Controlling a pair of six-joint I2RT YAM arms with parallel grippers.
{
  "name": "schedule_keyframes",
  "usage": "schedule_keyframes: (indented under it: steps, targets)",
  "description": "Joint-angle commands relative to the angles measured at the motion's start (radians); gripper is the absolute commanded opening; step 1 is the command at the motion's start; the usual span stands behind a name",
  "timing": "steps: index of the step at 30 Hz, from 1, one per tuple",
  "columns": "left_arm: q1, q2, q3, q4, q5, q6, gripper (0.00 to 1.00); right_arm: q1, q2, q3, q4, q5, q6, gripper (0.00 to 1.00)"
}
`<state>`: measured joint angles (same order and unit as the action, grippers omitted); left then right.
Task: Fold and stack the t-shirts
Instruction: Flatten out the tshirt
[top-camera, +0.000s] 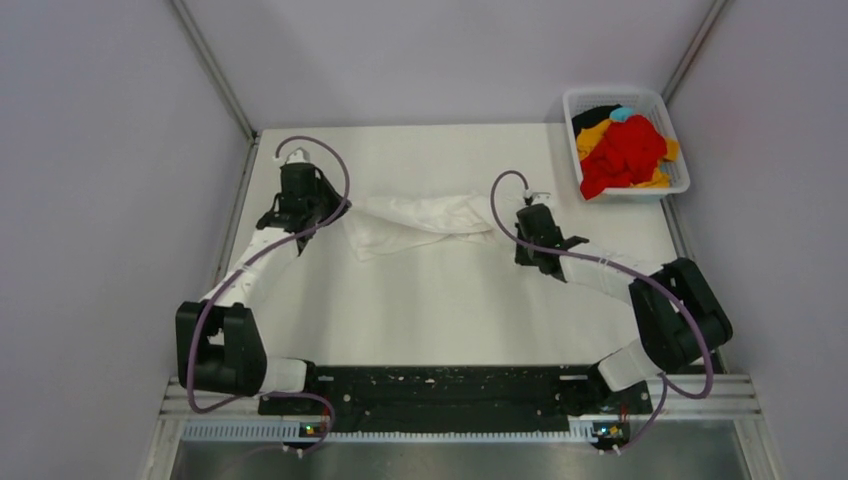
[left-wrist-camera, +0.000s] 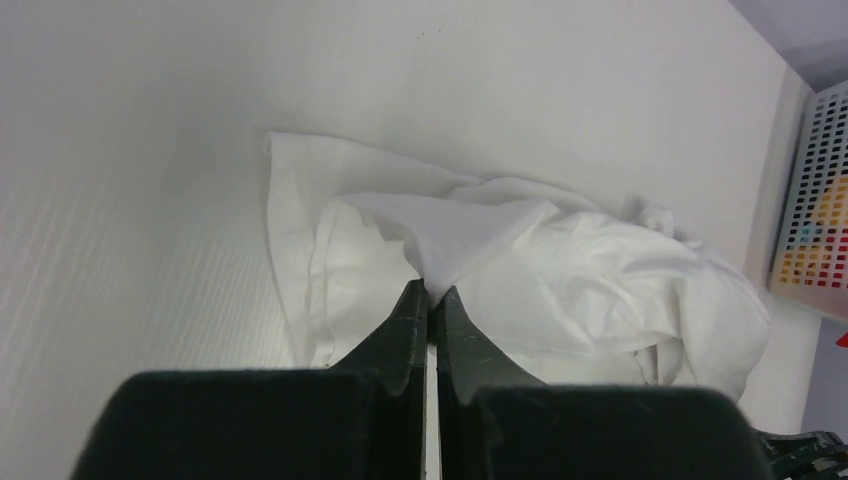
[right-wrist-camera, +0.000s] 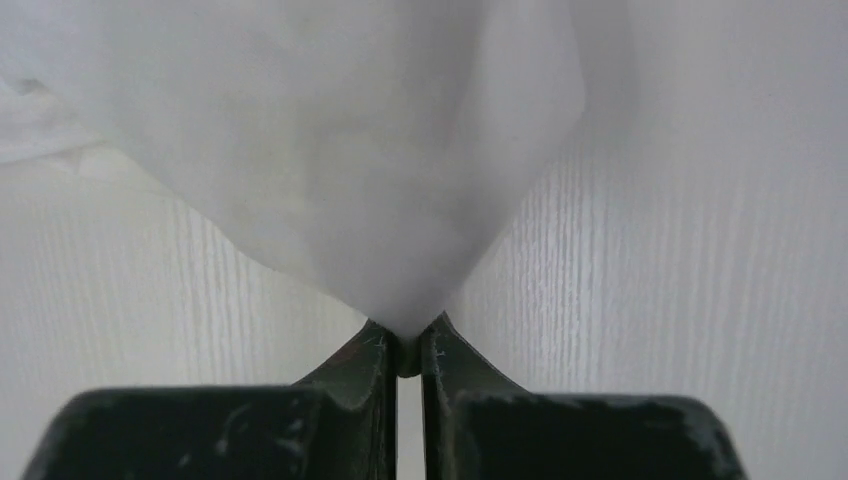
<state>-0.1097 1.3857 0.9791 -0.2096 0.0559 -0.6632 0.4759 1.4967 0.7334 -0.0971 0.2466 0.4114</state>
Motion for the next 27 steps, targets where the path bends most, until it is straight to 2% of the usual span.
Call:
schedule_keyframes:
  steps: [1,8,14,17,22,27]
  targets:
    - [0.006,-0.107,0.011,0.082,-0.072,0.019,0.00,0.008,-0.036,0.091,0.014,0.136,-0.015,0.00]
    - [0.007,-0.301,0.063,0.190,-0.215,0.098,0.00,0.006,-0.267,0.337,-0.281,0.193,-0.101,0.00]
    - [0.007,-0.349,0.237,0.188,-0.265,0.192,0.00,0.006,-0.371,0.549,-0.346,0.145,-0.203,0.00]
    - [0.007,-0.330,0.328,0.167,-0.313,0.221,0.00,0.001,-0.356,0.670,-0.376,0.161,-0.248,0.00]
    - [0.008,-0.245,0.461,0.185,-0.316,0.256,0.00,-0.027,-0.261,0.853,-0.381,0.132,-0.321,0.00]
    - [0.035,-0.018,0.671,0.166,-0.310,0.269,0.00,-0.163,-0.080,1.033,-0.346,-0.043,-0.354,0.00]
